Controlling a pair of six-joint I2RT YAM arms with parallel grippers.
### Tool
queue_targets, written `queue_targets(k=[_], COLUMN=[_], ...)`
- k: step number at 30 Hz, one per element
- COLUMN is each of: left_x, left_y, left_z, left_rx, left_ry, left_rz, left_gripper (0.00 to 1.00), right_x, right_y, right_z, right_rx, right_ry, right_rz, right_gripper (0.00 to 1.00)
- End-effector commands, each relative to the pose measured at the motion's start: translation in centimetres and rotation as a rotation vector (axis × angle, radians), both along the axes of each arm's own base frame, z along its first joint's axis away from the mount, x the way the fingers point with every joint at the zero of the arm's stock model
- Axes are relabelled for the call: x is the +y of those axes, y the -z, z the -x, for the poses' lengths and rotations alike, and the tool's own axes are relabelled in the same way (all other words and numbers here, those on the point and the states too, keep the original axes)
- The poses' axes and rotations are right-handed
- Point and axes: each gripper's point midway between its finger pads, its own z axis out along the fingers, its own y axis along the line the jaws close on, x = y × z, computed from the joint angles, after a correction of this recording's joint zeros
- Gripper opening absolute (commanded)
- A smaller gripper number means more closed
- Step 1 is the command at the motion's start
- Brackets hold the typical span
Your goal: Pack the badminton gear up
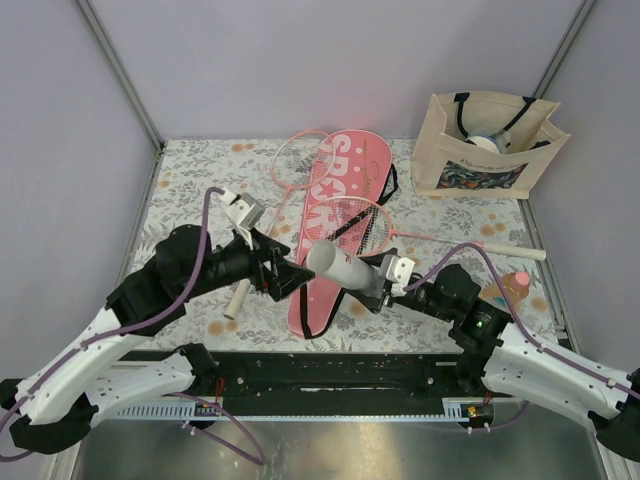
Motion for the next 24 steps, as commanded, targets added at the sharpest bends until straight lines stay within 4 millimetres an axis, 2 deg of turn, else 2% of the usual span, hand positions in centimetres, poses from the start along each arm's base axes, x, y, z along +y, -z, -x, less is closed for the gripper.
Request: queue_targets(k=[1, 4, 8, 12, 14, 18, 24], left_x=[-0.1, -0.4, -1.4, -2.7, -3.6, -4.9, -6.1], left_y=[-3.9, -3.4, -1.7, -0.5, -0.3, 0.2, 2.3], left_z=[1.1, 1.5, 1.9, 1.8, 1.9, 1.7, 0.4], left_rx=[-0.088, -0.116, -0.134, -0.103, -0.075, -0.034, 0.010], left_ry=[0.053, 0.087, 0.162, 0.210, 0.241, 0.255, 0.226], left_rz=[0.127, 0.133, 0.110, 0.092, 0.098, 0.133, 0.094], left_gripper=[0.97, 0.99, 0.99, 0.99, 0.99, 0.99, 0.99], right_x=[-0.3, -1.1, -3.0, -2.6, -2.8, -3.1, -3.8], right_y=[-7.8, -10.2, -13.4, -16.9, -17.8, -17.5, -15.0], right_z=[-0.4, -1.3, -2.9, -2.2, -2.5, -4.3, -7.1], right_rx=[0.038, 0.155, 0.350, 0.467, 0.520, 0.609, 0.680], right_ry=[0.058, 0.142, 0.304, 0.238, 0.233, 0.296, 0.438], right_rz=[-0.252, -0.333, -0.483, -0.657, -0.769, -0.915, -1.039], right_gripper=[0.61, 0.60, 0.60, 0.59, 0.59, 0.57, 0.57])
